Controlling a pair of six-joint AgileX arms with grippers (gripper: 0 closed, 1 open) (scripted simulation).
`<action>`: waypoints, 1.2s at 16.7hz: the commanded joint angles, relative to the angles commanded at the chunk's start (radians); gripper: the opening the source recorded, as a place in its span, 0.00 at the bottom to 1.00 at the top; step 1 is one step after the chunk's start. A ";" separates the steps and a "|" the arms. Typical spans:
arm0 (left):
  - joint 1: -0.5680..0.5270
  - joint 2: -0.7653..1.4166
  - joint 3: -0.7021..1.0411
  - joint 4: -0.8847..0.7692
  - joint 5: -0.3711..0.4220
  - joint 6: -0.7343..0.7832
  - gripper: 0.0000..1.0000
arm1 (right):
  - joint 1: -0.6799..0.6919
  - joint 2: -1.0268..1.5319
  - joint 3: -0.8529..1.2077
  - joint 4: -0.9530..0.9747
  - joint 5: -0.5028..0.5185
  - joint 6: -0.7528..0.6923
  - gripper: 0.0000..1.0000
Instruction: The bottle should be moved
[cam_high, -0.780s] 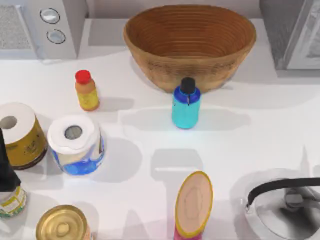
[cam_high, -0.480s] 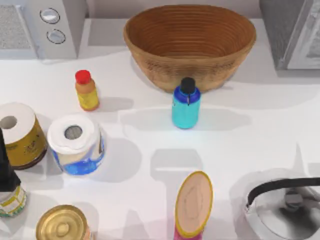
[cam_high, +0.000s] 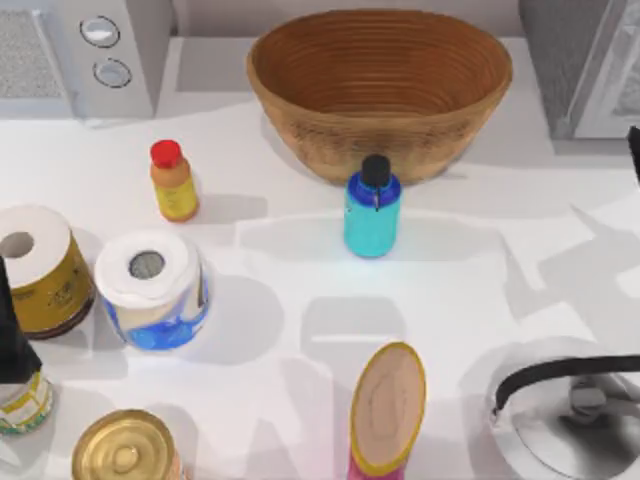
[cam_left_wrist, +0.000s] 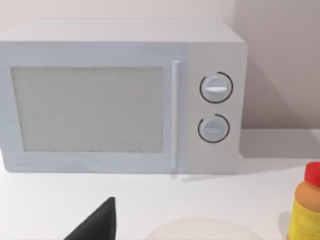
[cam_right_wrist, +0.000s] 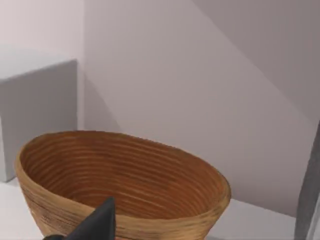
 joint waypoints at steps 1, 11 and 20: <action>0.000 0.000 0.000 0.000 0.000 0.000 1.00 | 0.024 0.115 0.042 0.031 -0.015 -0.008 1.00; 0.000 0.000 0.000 0.000 0.000 0.000 1.00 | 0.206 0.974 0.231 0.234 -0.089 -0.068 1.00; 0.000 0.000 0.000 0.000 0.000 0.000 1.00 | 0.221 1.046 0.256 0.259 -0.094 -0.077 1.00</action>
